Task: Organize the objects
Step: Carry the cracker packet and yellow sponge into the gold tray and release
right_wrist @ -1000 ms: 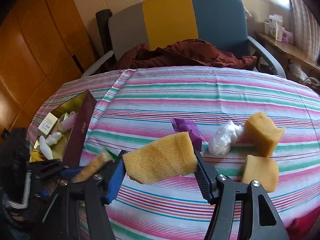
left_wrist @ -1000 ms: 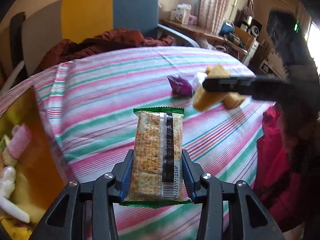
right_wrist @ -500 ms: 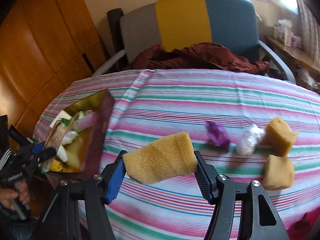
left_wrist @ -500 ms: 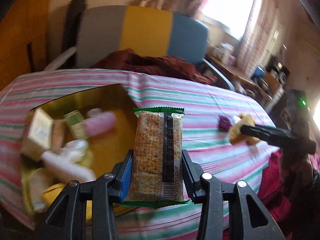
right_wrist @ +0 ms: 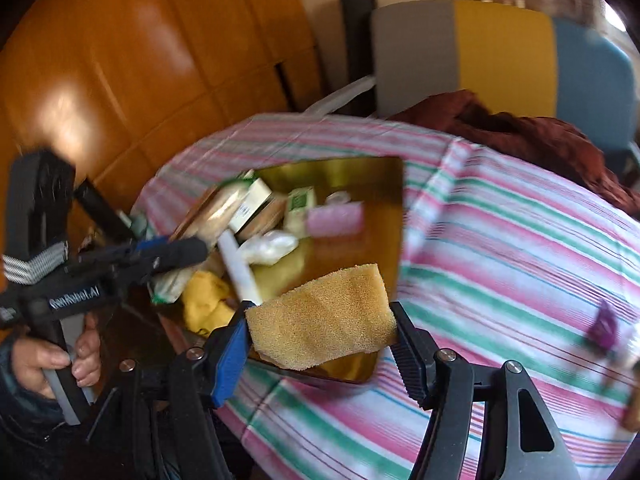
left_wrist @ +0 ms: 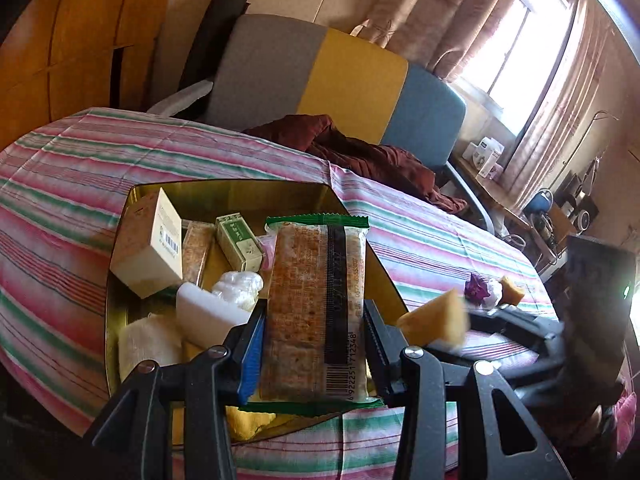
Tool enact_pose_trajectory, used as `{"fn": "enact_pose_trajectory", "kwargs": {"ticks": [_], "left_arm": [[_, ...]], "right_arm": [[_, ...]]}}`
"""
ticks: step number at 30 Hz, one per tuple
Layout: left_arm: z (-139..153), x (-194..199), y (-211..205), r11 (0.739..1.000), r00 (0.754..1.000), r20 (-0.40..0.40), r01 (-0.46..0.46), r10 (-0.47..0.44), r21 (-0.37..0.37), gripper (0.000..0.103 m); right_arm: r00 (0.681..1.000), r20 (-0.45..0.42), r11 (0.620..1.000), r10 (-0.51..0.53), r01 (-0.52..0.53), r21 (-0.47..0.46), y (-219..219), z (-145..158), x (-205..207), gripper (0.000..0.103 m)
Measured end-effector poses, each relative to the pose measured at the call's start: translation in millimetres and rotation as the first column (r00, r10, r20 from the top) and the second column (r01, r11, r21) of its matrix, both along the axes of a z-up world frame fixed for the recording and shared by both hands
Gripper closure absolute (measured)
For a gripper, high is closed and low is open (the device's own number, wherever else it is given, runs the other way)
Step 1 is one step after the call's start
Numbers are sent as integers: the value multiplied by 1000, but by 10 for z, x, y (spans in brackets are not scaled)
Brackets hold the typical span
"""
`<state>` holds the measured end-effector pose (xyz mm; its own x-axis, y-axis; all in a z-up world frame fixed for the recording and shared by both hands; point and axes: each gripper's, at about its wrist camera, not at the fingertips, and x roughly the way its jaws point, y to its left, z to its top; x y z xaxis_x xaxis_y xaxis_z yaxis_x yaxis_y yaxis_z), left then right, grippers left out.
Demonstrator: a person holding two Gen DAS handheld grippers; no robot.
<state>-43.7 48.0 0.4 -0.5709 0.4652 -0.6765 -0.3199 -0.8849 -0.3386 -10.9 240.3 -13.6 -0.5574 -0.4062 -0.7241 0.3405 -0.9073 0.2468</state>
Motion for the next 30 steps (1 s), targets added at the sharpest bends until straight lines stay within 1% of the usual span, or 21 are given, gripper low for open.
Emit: {"fn": "enact_pose_trajectory", "kwargs": {"ticks": [3,7,9,11,12,14,15,17,19,22,25,30], "left_arm": [[47,-58,46,1000,1000,-12,22,-22,0,59],[102,-218,199,998,997,-45,57,-59,-33,57],[95,-337,292,995,996,-30,88,-90,-44,55],[93,-424,306,997,997,-13,79,-79,-25,51],[88,-448,302,997,997,-3,76,-76,-17,51],[71,-453,258,999,999,2,53,-53,-8,51],[57,-446,235,999,999,5,47,-47,-8,51],[21,-407,173,1000,1000,11,28,-28,-14,51],[-12,-352,122,1000,1000,12,14,-13,-23,51],[-54,-259,22,999,1000,14,-21,21,-39,51],[-46,-168,-61,997,999,-6,-53,53,-56,51],[-24,-87,-97,993,997,-23,-79,77,-85,51]], "right_arm": [[999,26,1000,20,-20,14,-187,-97,-74,36],[998,57,1000,21,-21,14,-271,-208,-148,36],[997,72,1000,22,-24,21,-313,-268,-161,36],[996,91,1000,16,-18,19,-345,-342,-182,34],[994,105,1000,18,-20,13,-365,-384,-192,33],[993,120,1000,14,-16,13,-372,-447,-183,27],[992,126,1000,16,-17,8,-369,-467,-177,26],[991,131,1000,17,-17,4,-370,-491,-169,19],[991,133,1000,11,-11,-3,-357,-502,-165,15],[990,138,1000,-1,3,-16,-327,-504,-144,13],[990,139,1000,-11,15,-22,-311,-474,-108,7],[993,114,1000,-25,25,-5,-319,-399,-44,2]]}}
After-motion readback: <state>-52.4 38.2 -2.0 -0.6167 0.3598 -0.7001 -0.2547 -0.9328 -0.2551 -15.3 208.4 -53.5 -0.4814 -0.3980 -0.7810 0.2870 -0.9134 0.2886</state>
